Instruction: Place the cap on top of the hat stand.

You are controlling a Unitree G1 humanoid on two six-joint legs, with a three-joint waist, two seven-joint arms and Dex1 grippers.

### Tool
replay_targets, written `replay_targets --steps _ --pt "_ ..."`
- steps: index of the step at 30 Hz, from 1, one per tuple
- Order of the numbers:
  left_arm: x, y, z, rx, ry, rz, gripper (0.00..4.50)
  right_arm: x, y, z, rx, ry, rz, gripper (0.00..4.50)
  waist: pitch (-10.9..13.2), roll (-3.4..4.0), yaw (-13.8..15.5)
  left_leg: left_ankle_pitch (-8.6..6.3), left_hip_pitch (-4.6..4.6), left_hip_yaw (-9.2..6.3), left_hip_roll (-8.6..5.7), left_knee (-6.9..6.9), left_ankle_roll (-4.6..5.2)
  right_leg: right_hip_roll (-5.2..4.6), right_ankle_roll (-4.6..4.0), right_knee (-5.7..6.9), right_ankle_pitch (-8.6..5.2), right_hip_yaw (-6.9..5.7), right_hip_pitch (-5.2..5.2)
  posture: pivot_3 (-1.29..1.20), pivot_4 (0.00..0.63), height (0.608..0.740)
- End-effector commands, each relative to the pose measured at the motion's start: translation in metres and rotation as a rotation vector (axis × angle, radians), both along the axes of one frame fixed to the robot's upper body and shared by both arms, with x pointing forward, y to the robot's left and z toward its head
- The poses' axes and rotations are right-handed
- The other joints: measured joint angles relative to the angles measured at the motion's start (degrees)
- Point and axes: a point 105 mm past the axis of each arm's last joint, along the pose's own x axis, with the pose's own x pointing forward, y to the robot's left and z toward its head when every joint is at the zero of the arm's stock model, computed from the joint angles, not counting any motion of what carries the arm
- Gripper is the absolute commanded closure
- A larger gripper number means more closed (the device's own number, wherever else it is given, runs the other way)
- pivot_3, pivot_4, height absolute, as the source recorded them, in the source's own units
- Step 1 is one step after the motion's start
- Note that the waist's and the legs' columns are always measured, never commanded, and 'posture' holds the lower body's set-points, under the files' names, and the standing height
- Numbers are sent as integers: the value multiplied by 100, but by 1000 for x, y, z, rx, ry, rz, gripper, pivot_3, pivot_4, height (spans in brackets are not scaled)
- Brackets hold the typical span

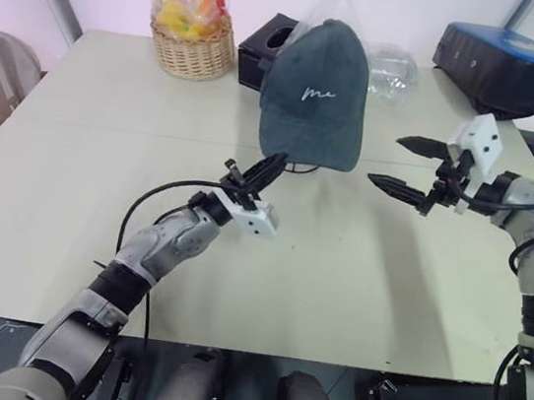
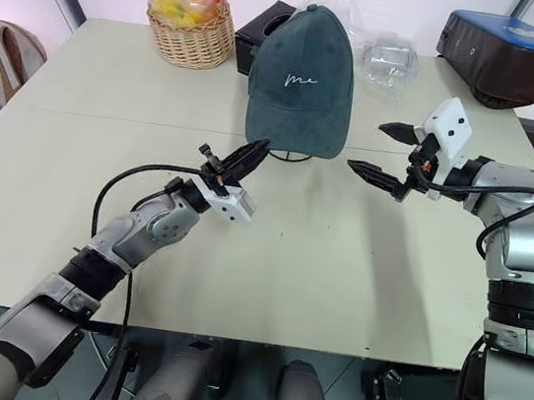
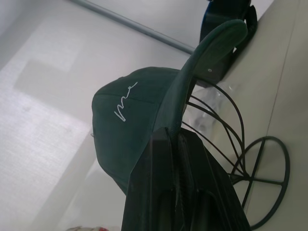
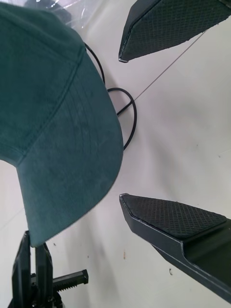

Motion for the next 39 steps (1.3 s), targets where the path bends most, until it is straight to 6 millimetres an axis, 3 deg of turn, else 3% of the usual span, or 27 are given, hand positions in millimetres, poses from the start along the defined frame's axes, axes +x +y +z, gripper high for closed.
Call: replay_targets --steps 1,39 --pt "3 12 0 -18 16 37 4317 -2 -4 23 7 -83 -7 0 0 0 -1 0 0 0 0 0 1 0 0 0 0 0 1 0 150 740" --pt "2 7 -14 32 88 13 4317 0 -4 25 2 -93 -5 0 -1 1 -2 -1 2 0 0 0 2 -1 0 0 0 0 3 0 150 740"
